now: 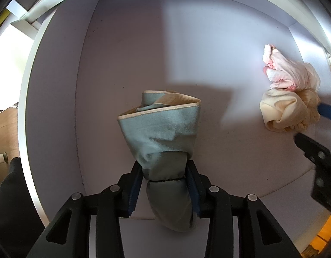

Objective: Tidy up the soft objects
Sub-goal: 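Return the right gripper to the drawer and grasp the cream cloth, then lift the cream cloth with the right gripper while the left gripper carries the blue cloth toward the tray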

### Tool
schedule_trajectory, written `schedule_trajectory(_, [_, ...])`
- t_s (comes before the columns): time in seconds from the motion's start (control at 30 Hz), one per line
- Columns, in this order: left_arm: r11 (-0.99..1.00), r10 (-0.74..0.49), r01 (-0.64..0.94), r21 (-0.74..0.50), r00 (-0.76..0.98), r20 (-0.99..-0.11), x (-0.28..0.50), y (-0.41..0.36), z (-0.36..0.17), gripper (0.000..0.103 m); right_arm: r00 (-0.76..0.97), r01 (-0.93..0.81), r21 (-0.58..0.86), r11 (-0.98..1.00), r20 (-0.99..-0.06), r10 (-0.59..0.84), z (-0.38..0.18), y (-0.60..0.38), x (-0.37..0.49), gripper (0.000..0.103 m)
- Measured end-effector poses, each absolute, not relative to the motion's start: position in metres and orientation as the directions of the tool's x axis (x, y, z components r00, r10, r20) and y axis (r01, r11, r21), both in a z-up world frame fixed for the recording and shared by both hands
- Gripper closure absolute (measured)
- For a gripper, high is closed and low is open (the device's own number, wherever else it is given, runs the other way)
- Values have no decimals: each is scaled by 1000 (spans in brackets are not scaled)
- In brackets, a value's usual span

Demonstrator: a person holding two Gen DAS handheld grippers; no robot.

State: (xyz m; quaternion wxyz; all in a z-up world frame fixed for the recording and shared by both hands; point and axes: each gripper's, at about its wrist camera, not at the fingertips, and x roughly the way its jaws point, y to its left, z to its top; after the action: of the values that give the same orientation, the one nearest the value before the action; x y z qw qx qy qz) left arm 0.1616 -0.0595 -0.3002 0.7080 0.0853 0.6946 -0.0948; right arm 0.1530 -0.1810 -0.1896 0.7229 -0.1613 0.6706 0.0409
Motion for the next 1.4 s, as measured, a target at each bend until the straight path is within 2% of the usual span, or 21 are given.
schedule_trajectory(0.17, [965,-9,263,-3,20,-1000,161,-63,-300,61,80,-336,-204,919,-979,-188,-211,-173,162,36])
schedule_trajectory(0.23, [966,-12,258,-7,19,-1000,162,-63,-300,61,69,-339,-204,918,-979,-192,-219,-173,165,47])
schedule_trajectory(0.3, [967,-15,255,-9,19,-1000,162,-64,-300,60,65,-318,-194,928,-981,-183,-222,-175,166,62])
schedule_trajectory(0.4, [966,-9,259,-4,20,-1000,162,-65,-301,60,23,-260,-133,956,-991,-131,-222,-183,166,67])
schedule_trajectory(0.53, [973,-32,228,-28,14,-999,160,-60,-303,60,-109,-114,53,992,-993,41,-224,-195,156,68])
schedule_trajectory(0.63, [980,-58,191,-57,-1,-998,162,-53,-304,58,-143,-12,102,995,-985,100,-232,-201,143,66])
schedule_trajectory(0.67, [981,-67,181,-67,-9,-998,162,-51,-304,54,-132,5,102,995,-986,102,-232,-202,141,66])
schedule_trajectory(0.7, [983,-76,168,-79,-26,-997,162,-49,-306,43,-124,21,103,994,-987,105,-231,-203,139,66])
schedule_trajectory(0.73, [984,-87,150,-92,-41,-995,162,-47,-307,41,-120,30,103,994,-987,106,-232,-204,138,65])
schedule_trajectory(0.97, [988,-128,90,-130,-22,-992,163,-32,-304,41,-92,-1,72,997,-993,71,-231,-209,122,64])
schedule_trajectory(1.13, [993,-111,53,-108,65,-992,160,-15,-286,41,-91,-5,71,997,-993,71,-232,-199,118,62])
schedule_trajectory(1.27, [989,-141,48,-138,50,-989,156,-12,-288,41,-89,-15,62,998,-994,61,-239,-194,124,60])
schedule_trajectory(1.4, [990,-50,134,-38,87,-995,152,-27,-287,40,-78,-36,45,998,-996,42,-245,-179,123,60])
